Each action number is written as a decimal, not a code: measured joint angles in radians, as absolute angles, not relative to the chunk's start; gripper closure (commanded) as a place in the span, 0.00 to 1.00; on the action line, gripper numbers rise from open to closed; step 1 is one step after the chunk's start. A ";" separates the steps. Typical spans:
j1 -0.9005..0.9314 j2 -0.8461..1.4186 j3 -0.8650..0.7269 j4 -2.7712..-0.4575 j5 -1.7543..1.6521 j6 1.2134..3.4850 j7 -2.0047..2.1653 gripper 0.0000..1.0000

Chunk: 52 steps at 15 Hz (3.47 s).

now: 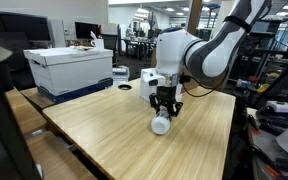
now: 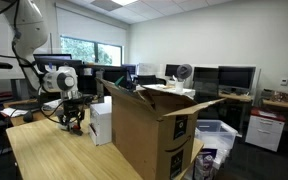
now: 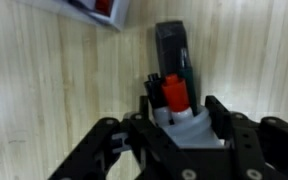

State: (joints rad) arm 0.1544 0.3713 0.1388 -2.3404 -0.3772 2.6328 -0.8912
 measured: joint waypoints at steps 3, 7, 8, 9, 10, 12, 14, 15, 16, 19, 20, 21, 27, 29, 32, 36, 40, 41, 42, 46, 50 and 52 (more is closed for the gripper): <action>0.177 0.371 0.125 -2.336 -0.442 2.626 -0.831 0.68; 0.249 0.362 0.092 -2.321 -0.604 2.568 -0.648 0.68; 0.264 0.360 0.091 -2.315 -0.635 2.543 -0.607 0.68; 0.281 0.357 0.094 -2.307 -0.670 2.507 -0.556 0.68; 0.290 0.355 0.097 -2.303 -0.692 2.483 -0.527 0.68; 0.309 0.350 0.108 -2.292 -0.744 2.422 -0.458 0.68; 0.331 0.341 0.127 -2.281 -0.814 2.342 -0.370 0.68; 0.338 0.337 0.135 -2.279 -0.836 2.314 -0.342 0.68; 0.346 0.333 0.144 -2.277 -0.855 2.283 -0.315 0.68; 0.368 0.319 0.186 -2.269 -0.924 2.156 -0.214 0.68; 0.372 0.317 0.195 -2.267 -0.939 2.126 -0.191 0.68; 0.377 0.315 0.206 -2.264 -0.960 2.088 -0.164 0.68; 0.407 0.308 0.265 -2.258 -1.043 1.895 -0.066 0.68; 0.412 0.309 0.291 -2.258 -1.048 1.846 -0.051 0.68; 0.404 0.309 0.300 -2.255 -1.024 1.847 -0.049 0.11; 0.277 0.300 0.286 -2.260 -0.998 2.157 -0.145 0.00; 0.181 0.301 0.236 -2.265 -0.956 2.301 -0.261 0.00; 0.165 0.301 0.225 -2.265 -0.938 2.312 -0.284 0.00; 0.153 0.301 0.216 -2.265 -0.919 2.319 -0.303 0.00; 0.119 0.301 0.198 -2.265 -0.816 2.321 -0.378 0.00; 0.119 0.303 0.199 -2.268 -0.716 2.321 -0.441 0.00; 0.122 0.309 0.205 -2.271 -0.675 2.321 -0.465 0.06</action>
